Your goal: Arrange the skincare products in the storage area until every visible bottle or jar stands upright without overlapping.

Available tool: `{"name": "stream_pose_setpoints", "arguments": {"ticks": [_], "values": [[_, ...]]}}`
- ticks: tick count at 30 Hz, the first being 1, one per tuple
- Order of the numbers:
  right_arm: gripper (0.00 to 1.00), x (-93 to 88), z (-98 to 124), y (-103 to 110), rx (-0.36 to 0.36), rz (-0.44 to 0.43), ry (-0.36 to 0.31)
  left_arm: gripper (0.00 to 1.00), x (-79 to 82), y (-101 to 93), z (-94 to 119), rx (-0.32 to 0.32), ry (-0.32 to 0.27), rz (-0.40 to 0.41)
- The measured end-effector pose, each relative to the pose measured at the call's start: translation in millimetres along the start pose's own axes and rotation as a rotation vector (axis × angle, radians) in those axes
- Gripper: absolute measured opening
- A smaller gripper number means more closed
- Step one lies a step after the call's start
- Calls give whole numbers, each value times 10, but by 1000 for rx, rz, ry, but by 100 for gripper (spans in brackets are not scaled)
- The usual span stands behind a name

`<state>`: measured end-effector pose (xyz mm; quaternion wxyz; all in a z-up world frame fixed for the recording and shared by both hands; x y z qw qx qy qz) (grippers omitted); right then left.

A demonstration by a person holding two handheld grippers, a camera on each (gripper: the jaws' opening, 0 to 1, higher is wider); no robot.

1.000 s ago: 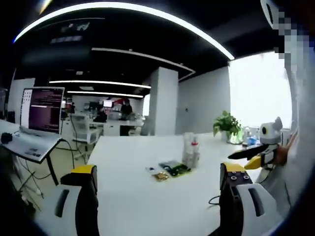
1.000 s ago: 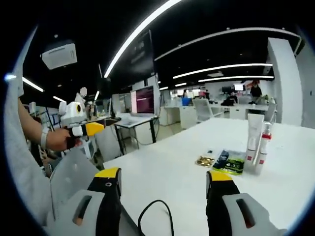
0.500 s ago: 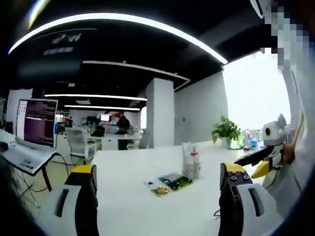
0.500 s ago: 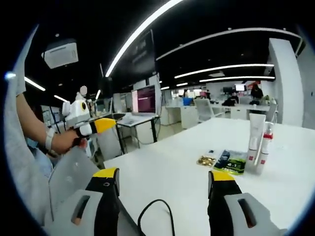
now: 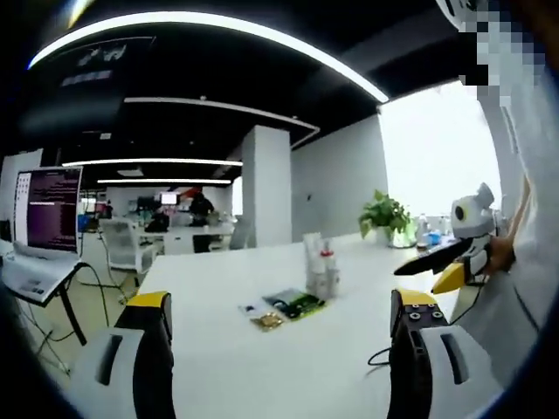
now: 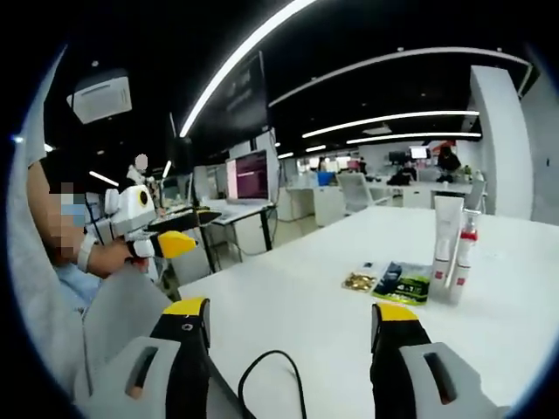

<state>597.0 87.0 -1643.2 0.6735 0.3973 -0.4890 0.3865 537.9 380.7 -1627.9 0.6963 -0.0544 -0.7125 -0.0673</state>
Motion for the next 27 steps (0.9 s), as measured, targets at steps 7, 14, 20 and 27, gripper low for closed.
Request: {"name": "stream_pose_setpoints", "arguments": {"ticks": [7,14,20,27], "values": [[72,-12,-2,-5,-5,4,10,99,-43,20,-5,10,42,12],[71,-33,-18,-1,3,12,34,99,-86,16,-8,3,78,14],[69,-44,-29,10,12,15,51,99,-133,13,-15,2,122,32],[68,-61,-36,14,18,22,70,99,-149,7,-11,1,134,31]]}}
Point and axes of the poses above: the point that each gripper's makers call its tool centre point, and the gripper's own axes: z roughly backward along the fingers, y roughly to its left, x roughly out of its top, the point moved 10 cm from there along z, roughly backward along the fingers, and after that the axes turned 9 degrees about x, right-handed, at the moved point
